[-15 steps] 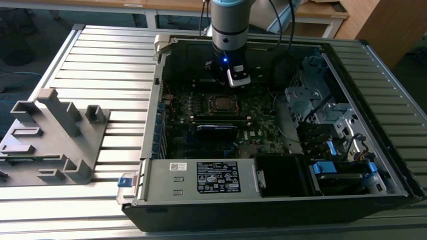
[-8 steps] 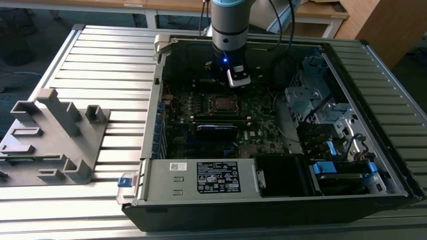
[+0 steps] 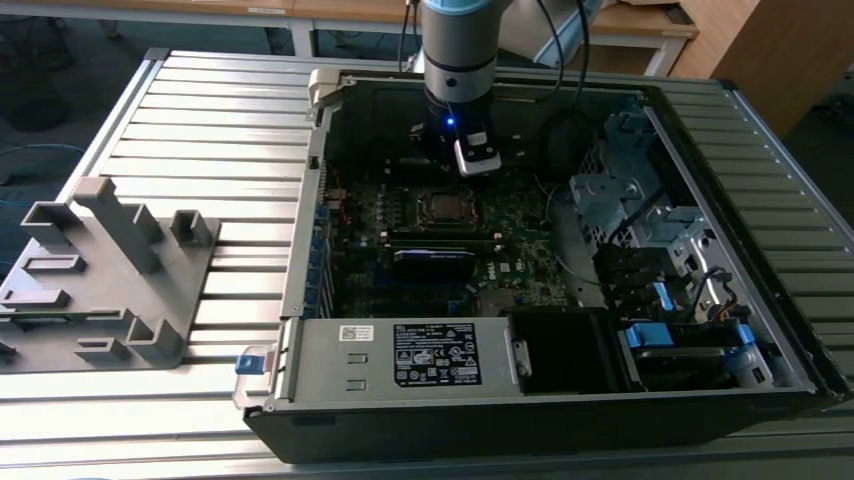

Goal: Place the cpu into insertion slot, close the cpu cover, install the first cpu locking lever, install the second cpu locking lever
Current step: 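Install the first cpu locking lever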

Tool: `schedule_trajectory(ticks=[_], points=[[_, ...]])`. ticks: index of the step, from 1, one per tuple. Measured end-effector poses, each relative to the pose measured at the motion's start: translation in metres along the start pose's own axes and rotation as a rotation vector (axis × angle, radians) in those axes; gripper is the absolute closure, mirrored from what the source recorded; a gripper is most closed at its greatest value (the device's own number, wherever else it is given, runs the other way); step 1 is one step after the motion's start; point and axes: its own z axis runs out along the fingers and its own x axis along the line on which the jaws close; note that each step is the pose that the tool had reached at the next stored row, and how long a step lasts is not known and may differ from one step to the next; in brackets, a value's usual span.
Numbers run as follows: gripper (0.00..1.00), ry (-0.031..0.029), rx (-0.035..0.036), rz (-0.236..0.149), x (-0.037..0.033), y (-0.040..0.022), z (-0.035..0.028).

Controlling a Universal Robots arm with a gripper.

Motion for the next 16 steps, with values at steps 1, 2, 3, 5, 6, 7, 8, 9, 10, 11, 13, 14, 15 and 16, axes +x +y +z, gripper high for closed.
schedule_trajectory(ticks=[1,2,3,5,6,7,8,9,10,11,13,14,15,16], points=[[0.9,-0.0001,0.0001,0.0,0.0,-0.0002,0.0005],[0.9,-0.0002,0.0,0.0,0.0,-0.0004,0.0009],[0.9,-0.0002,0.0,0.0,0.0,-0.0006,0.0014],[0.9,-0.0002,0.0003,0.0,0.0,-0.0008,0.002],[0.9,-0.0003,0.0003,0.0,0.0,-0.0009,0.0023],[0.9,-0.0004,0.0002,0.0,0.0,-0.0009,0.0027],[0.9,-0.0005,0.0002,0.0,0.0001,-0.001,0.0029],[0.9,-0.0005,0.0003,0.0,0.0001,-0.001,0.0032],[0.9,-0.0006,0.0003,0.0,0.0001,-0.0011,0.0035],[0.9,-0.0006,0.0006,0.0,0.0001,-0.0011,0.0038],[0.9,-0.0006,0.0012,0.0,0.0001,-0.0012,0.0041],[0.9,-0.0007,0.0013,0.0,0.0001,-0.0013,0.0041],[0.9,-0.0007,0.0012,0.0,0.0001,-0.0013,0.0042],[0.9,-0.0007,0.001,0.0,0.0001,-0.0012,0.0043]])
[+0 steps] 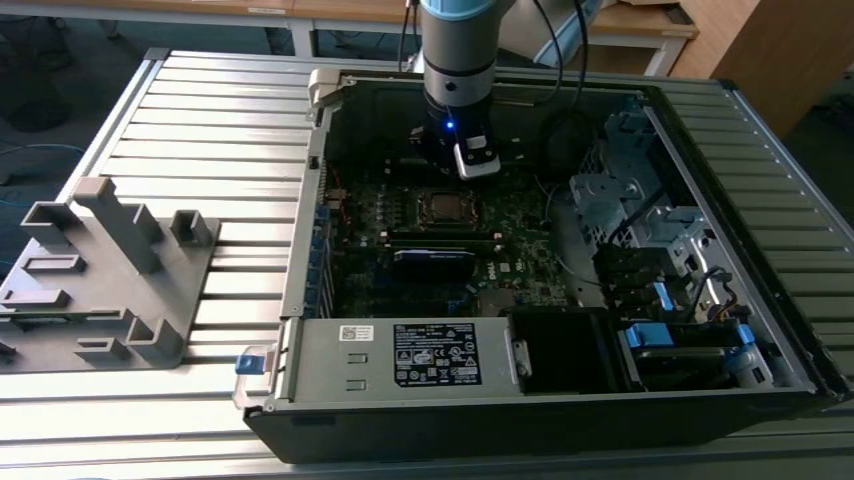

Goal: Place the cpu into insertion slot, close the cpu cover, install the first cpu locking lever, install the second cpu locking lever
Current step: 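Install the first cpu locking lever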

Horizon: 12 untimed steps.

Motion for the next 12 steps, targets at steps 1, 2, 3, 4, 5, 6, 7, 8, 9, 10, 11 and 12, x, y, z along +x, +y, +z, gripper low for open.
schedule_trajectory(ticks=[1,2,3,4,5,6,7,8,9,10,11,12], points=[[0.9,0.0,-0.0001,0.0,0.0,0.0,0.0],[0.9,0.0,-0.0001,0.0,0.0,0.0,0.0],[0.9,0.0,-0.0001,0.0,0.0,0.0,0.0001],[0.9,0.0,-0.0002,0.0,0.0,0.0,-0.0001],[0.9,-0.0001,-0.0004,0.0,-0.0001,0.0002,-0.0006],[0.9,-0.0001,-0.0003,0.0,-0.0001,0.0004,-0.0016],[0.9,-0.0001,-0.0003,0.0,-0.0002,0.0005,-0.0027],[0.9,-0.0001,-0.0002,0.0,-0.0002,0.0007,-0.0037],[0.9,-0.0001,-0.0002,0.0,-0.0003,0.0008,-0.0043],[0.9,-0.0001,-0.0004,0.0,-0.0003,0.0009,-0.0044],[0.9,-0.0001,-0.0004,0.0,-0.0003,0.0009,-0.0045],[0.9,-0.0001,-0.0004,0.0,-0.0003,0.0009,-0.0045]])
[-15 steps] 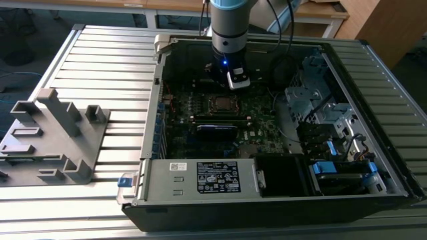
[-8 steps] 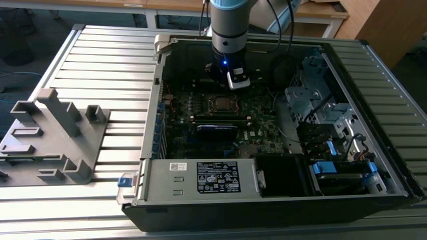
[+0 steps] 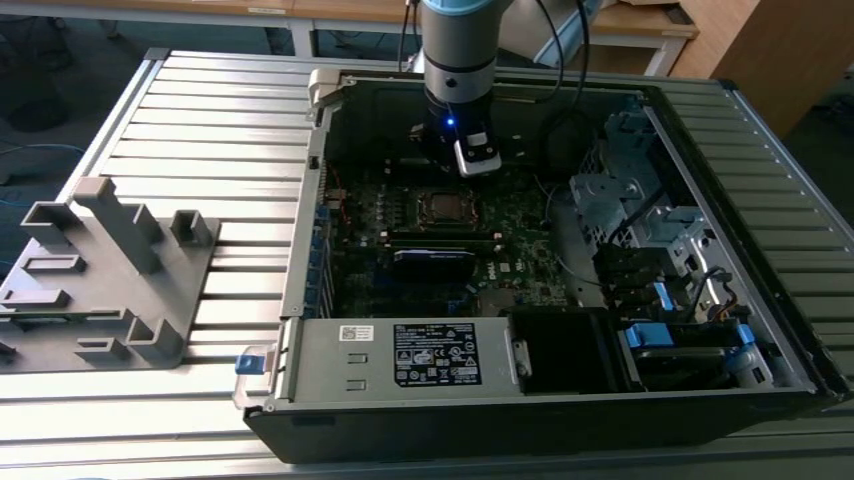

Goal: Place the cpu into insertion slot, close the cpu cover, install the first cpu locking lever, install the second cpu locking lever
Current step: 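Install the first cpu locking lever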

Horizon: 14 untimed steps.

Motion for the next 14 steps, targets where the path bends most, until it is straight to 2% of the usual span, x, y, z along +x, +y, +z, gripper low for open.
schedule_trajectory(ticks=[14], points=[[0.9,-0.0011,-0.0001,0.008,0.0019,0.0023,0.0008]])
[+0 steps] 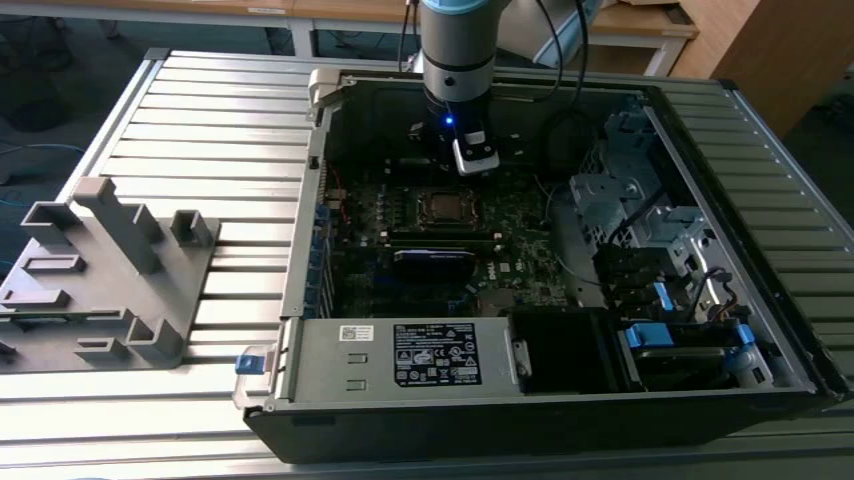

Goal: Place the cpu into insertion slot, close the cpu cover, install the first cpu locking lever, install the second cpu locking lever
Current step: 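Install the first cpu locking lever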

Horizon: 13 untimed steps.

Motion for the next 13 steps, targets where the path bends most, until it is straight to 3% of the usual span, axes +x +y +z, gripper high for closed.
schedule_trajectory(ticks=[5,13], points=[[0.9,-0.0003,0.0007,0.0,-0.0001,0.0001,0.0002],[0.9,-0.0033,0.0099,-0.001,-0.0008,0.0001,0.0008]])
